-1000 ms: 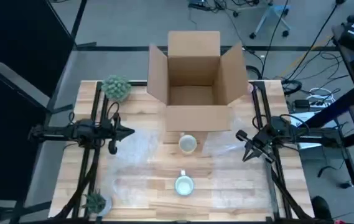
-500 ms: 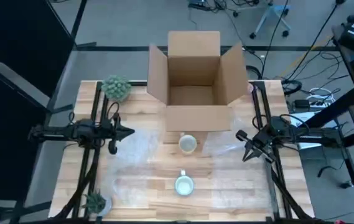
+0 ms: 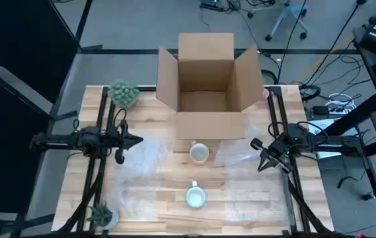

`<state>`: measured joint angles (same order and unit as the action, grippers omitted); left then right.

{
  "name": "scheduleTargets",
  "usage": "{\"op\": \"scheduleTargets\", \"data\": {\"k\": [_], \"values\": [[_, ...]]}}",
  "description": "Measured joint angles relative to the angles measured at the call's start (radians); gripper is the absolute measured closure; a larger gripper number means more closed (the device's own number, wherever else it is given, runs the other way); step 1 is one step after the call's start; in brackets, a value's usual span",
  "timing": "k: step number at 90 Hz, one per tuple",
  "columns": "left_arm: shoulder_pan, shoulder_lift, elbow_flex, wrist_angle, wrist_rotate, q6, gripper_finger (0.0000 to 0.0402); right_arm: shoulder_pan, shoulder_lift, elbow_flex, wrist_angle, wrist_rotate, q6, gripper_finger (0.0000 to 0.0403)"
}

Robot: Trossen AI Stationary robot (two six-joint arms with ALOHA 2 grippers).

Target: Wrap mug

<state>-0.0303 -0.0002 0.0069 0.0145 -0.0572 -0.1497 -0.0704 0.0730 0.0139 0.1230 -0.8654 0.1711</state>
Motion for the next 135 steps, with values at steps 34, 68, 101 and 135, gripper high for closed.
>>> {"op": "scheduleTargets", "data": {"k": [34, 68, 101, 135], "values": [[0.000, 0.000, 0.000, 0.000, 0.000, 0.000, 0.0402, 0.000, 0.000, 0.000, 0.000, 0.000, 0.000, 0.0401], [0.000, 0.000, 0.000, 0.000, 0.000, 0.000, 0.0402, 0.000, 0.000, 0.000, 0.000, 0.000, 0.000, 0.0401], [0.000, 0.000, 0.000, 0.000, 0.000, 0.000, 0.0402, 0.000, 0.000, 0.000, 0.000, 0.000, 0.000, 0.0401], [0.000, 0.000, 0.000, 0.000, 0.000, 0.000, 0.0402, 0.000, 0.000, 0.000, 0.000, 0.018, -0.027, 0.0401]]}}
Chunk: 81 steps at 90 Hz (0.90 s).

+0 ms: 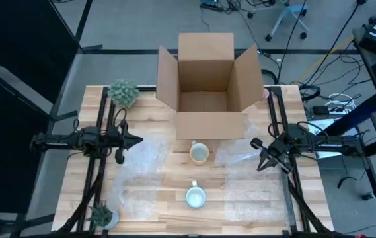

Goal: Wrap mug
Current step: Put the yellow mug on the bubble wrap

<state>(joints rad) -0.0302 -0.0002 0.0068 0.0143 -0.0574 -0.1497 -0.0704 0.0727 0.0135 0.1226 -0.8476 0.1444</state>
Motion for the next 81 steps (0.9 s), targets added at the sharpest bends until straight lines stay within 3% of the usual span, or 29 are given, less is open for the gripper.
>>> {"op": "scheduleTargets", "data": {"k": [21, 41, 49, 67, 81], "values": [[0.000, 0.000, 0.000, 0.002, 0.000, 0.000, 0.0402, 0.000, 0.000, 0.000, 0.036, 0.021, 0.000, 0.0401], [0.000, 0.000, 0.000, 0.003, 0.000, 0.000, 0.0402, 0.000, 0.001, 0.000, 0.133, 0.175, -0.028, 0.0401], [0.000, 0.000, 0.000, 0.003, 0.000, 0.000, 0.0402, 0.000, 0.000, 0.000, 0.161, 0.319, -0.065, 0.0401], [0.000, 0.000, 0.000, 0.010, -0.044, 0.000, 0.0402, -0.003, 0.009, 0.001, 0.241, 0.763, 0.121, 0.0401], [0.000, 0.000, 0.000, 0.030, -0.064, 0.000, 0.0402, 0.003, 0.090, 0.021, 0.197, 0.923, 0.110, 0.0402]]}}
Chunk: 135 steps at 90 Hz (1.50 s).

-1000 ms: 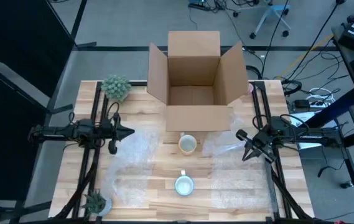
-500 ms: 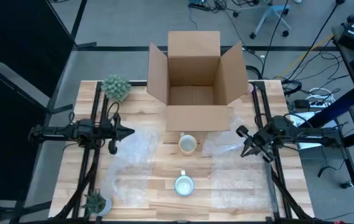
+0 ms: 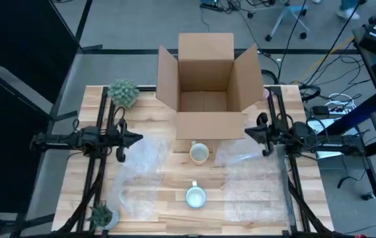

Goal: Wrap mug
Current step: Put the yellow mug on the bubble wrap

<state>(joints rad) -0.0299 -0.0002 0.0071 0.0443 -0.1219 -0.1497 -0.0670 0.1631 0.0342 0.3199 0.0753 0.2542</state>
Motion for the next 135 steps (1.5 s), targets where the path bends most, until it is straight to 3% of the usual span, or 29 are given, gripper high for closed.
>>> {"op": "scheduleTargets", "data": {"k": [19, 37, 49, 63, 79, 95, 104, 112, 126, 135], "values": [[0.000, 0.000, 0.004, 0.001, 0.000, 0.000, 0.0402, 0.057, 0.306, 0.188, -0.087, 0.006, -0.010, 0.0402], [0.000, 0.000, 0.005, 0.000, 0.001, -0.002, 0.0402, 0.196, 0.619, 0.503, -0.454, 0.058, -0.012, 0.0403], [0.000, 0.000, 0.006, 0.000, 0.001, -0.002, 0.0402, 0.326, 0.772, 0.613, -0.620, 0.140, 0.036, 0.0403], [0.000, 0.000, 0.006, 0.000, 0.001, -0.002, 0.0402, 0.504, 0.895, 0.644, -0.556, 0.250, 0.145, 0.0403], [0.000, 0.000, 0.008, 0.000, 0.000, -0.002, 0.0402, 0.663, 1.054, 0.666, -0.398, 0.471, 0.132, 0.0403], [0.000, 0.000, 0.008, 0.001, -0.018, -0.001, 0.0402, 0.623, 1.235, 0.666, -0.179, 0.502, -0.067, 0.0403], [0.000, 0.000, 0.008, 0.001, -0.026, -0.001, 0.0402, 0.570, 1.294, 0.721, -0.178, 0.498, -0.204, 0.0400], [0.000, 0.000, 0.008, 0.000, -0.026, -0.001, 0.0402, 0.536, 1.328, 0.832, -0.288, 0.481, -0.316, 0.0387], [0.000, 0.000, 0.008, 0.000, -0.029, -0.001, 0.0402, 0.485, 1.417, 1.059, -0.625, 0.320, -0.348, 0.0339], [0.000, 0.000, 0.008, 0.000, -0.029, -0.001, 0.0402, 0.457, 1.489, 1.193, -0.842, 0.334, -0.333, 0.0302]]}}
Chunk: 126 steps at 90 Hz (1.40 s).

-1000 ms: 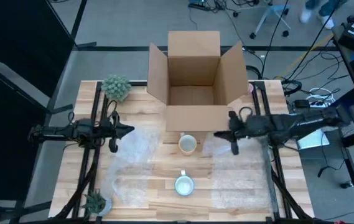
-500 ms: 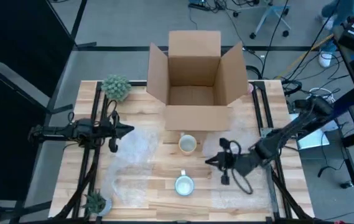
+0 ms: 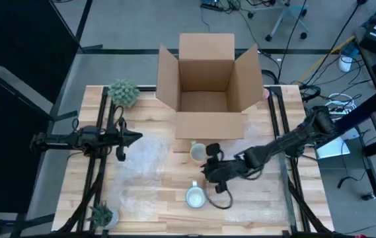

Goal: Wrap mug
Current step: Put the yellow mug on the bubble wrap

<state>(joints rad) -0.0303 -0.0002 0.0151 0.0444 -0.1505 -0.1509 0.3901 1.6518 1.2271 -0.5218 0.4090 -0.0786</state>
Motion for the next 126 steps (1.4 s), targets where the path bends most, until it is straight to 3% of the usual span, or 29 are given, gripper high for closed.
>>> {"op": "scheduleTargets", "data": {"k": [11, 26, 54, 74, 97, 110, 126], "values": [[0.000, 0.000, 0.001, 0.000, 0.000, 0.000, 0.0402, -0.031, 0.069, 0.103, -0.098, 0.014, 0.046, 0.0265], [0.000, 0.000, 0.001, -0.006, 0.000, 0.000, 0.0402, -0.051, 0.137, 0.139, -0.139, -0.021, 0.068, 0.0231], [0.000, 0.000, 0.001, -0.009, 0.000, 0.001, 0.0402, -0.077, 0.223, 0.139, -0.216, -0.016, 0.153, 0.0220], [0.000, 0.000, 0.001, -0.009, 0.000, 0.000, 0.0402, -0.086, 0.262, 0.140, -0.214, -0.024, 0.141, 0.0262], [0.000, 0.000, 0.001, -0.010, -0.001, 0.001, 0.0402, -0.079, 0.240, 0.136, -0.227, -0.038, 0.120, 0.0389], [0.000, 0.000, 0.001, -0.010, -0.004, 0.000, 0.0402, -0.046, 0.140, 0.136, -0.242, -0.051, 0.189, 0.0389], [0.000, 0.000, 0.001, -0.010, -0.005, 0.000, 0.0402, 0.034, -0.044, 0.139, -0.308, -0.198, 0.340, 0.0396]]}}
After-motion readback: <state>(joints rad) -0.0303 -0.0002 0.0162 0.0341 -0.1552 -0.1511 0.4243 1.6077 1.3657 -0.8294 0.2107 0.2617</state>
